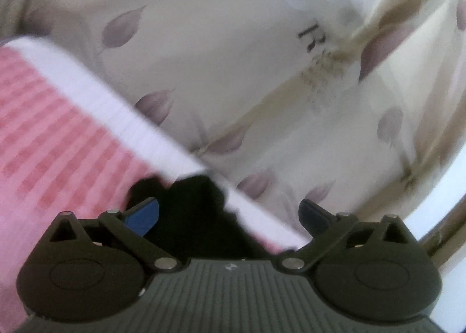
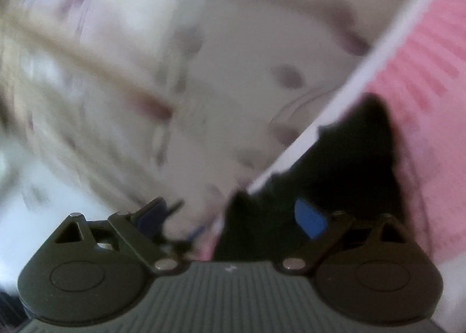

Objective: Fold small clothes

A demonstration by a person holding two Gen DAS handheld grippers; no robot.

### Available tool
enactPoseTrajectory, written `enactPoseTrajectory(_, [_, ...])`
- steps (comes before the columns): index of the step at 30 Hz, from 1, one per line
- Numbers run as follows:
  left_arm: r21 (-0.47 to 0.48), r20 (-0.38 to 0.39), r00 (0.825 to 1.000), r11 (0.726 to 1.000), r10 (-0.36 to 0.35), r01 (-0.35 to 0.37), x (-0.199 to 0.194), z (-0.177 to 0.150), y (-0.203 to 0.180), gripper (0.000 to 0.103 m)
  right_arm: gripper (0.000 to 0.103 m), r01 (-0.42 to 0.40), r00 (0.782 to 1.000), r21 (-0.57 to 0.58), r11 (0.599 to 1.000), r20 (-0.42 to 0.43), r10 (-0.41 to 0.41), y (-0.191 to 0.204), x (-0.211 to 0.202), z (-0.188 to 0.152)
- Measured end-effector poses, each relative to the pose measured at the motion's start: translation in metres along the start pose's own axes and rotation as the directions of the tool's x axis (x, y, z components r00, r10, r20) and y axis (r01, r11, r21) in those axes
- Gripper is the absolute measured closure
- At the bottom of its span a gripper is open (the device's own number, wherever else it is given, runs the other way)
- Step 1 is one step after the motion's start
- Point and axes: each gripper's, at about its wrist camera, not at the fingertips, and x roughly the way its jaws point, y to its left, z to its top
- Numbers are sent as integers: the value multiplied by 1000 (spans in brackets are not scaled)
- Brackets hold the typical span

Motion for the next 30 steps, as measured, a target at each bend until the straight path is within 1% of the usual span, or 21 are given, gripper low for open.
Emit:
enactPoseTrajectory(3, [-37, -3, 1000, 999, -1, 1, -14, -31, 25, 3, 12, 15, 992, -125, 992, -119, -30, 22, 36, -6])
enactPoseTrajectory(5, [-58, 22, 1000, 998, 5, -4, -19, -47, 40, 3, 17, 24, 984, -167, 986, -172, -53, 27, 58, -11])
enactPoseTrajectory(7, [-61, 76, 997, 998, 15, -11, -26, -61, 48, 3, 34, 44, 971, -195, 980, -222, -88, 27, 82, -16])
enactPoseTrajectory(9, [-28, 111, 993, 999, 39, -36, -31, -72, 47, 3, 39, 98, 950, -226, 969, -268, -158, 23, 107, -19])
enactPoseTrajectory(10, [-20, 113, 992, 999, 49, -47, -31, -71, 44, 3, 45, 138, 936, -254, 957, -282, -210, 21, 117, -18])
enactPoseTrajectory(11, [4, 127, 991, 999, 34, -35, -33, -70, 40, 2, 48, 178, 920, -301, 937, -287, -267, 21, 127, -16])
enactPoseTrajectory(12, [32, 148, 988, 999, 39, -44, -35, -70, 37, 2, 49, 219, 903, -362, 906, -277, -329, 21, 136, -9])
enactPoseTrajectory(13, [72, 167, 984, 995, 55, -68, -35, -72, 32, 2, 51, 249, 891, -401, 882, -262, -370, 21, 141, -1])
enactPoseTrajectory(14, [105, 174, 983, 991, 58, -77, -35, -74, 28, 2, 52, 291, 873, -450, 845, -236, -426, 21, 148, 11])
enactPoseTrajectory(15, [134, 178, 982, 988, 56, -81, -34, -75, 23, 1, 53, 348, 849, -512, 785, -184, -496, 23, 158, 26])
enactPoseTrajectory(17, [189, 198, 979, 978, 53, -91, -34, -79, 13, 1, 52, 424, 823, -581, 695, -73, -563, 29, 172, 51])
enactPoseTrajectory(18, [211, 202, 978, 973, 51, -95, -34, -81, 10, 1, 52, 450, 823, -596, 665, -11, -567, 34, 177, 64])
enactPoseTrajectory(19, [222, 201, 978, 970, 51, -96, -33, -83, 9, 1, 52, 469, 831, -583, 663, 36, -555, 36, 178, 76])
enactPoseTrajectory(20, [226, 204, 978, 969, 52, -99, -34, -84, 8, 1, 52, 494, 837, -540, 682, 81, -542, 38, 176, 88])
enactPoseTrajectory(21, [222, 208, 977, 970, 53, -100, -34, -84, 9, 1, 52, 510, 840, -485, 710, 105, -532, 37, 173, 97])
enactPoseTrajectory(22, [213, 215, 975, 972, 55, -102, -35, -84, 10, 1, 51, 508, 850, -443, 738, 117, -514, 36, 169, 101])
enactPoseTrajectory(23, [198, 224, 973, 974, 60, -106, -36, -84, 11, 1, 50, 491, 864, -416, 765, 124, -487, 38, 165, 101])
enactPoseTrajectory(25, [171, 264, 961, 977, 80, -129, -40, -82, 14, 1, 50, 408, 909, -392, 824, 91, -406, 43, 157, 87])
enactPoseTrajectory(27, [144, 309, 946, 979, 96, -147, -46, -79, 16, 1, 50, 302, 946, -387, 871, 8, -324, 50, 164, 67])
enactPoseTrajectory(28, [129, 325, 940, 980, 104, -153, -49, -78, 17, 1, 50, 242, 958, -393, 887, -47, -282, 55, 170, 53])
enactPoseTrajectory(30, [102, 336, 935, 982, 115, -158, -52, -75, 20, 1, 50, 171, 961, -414, 894, -131, -244, 66, 186, 29])
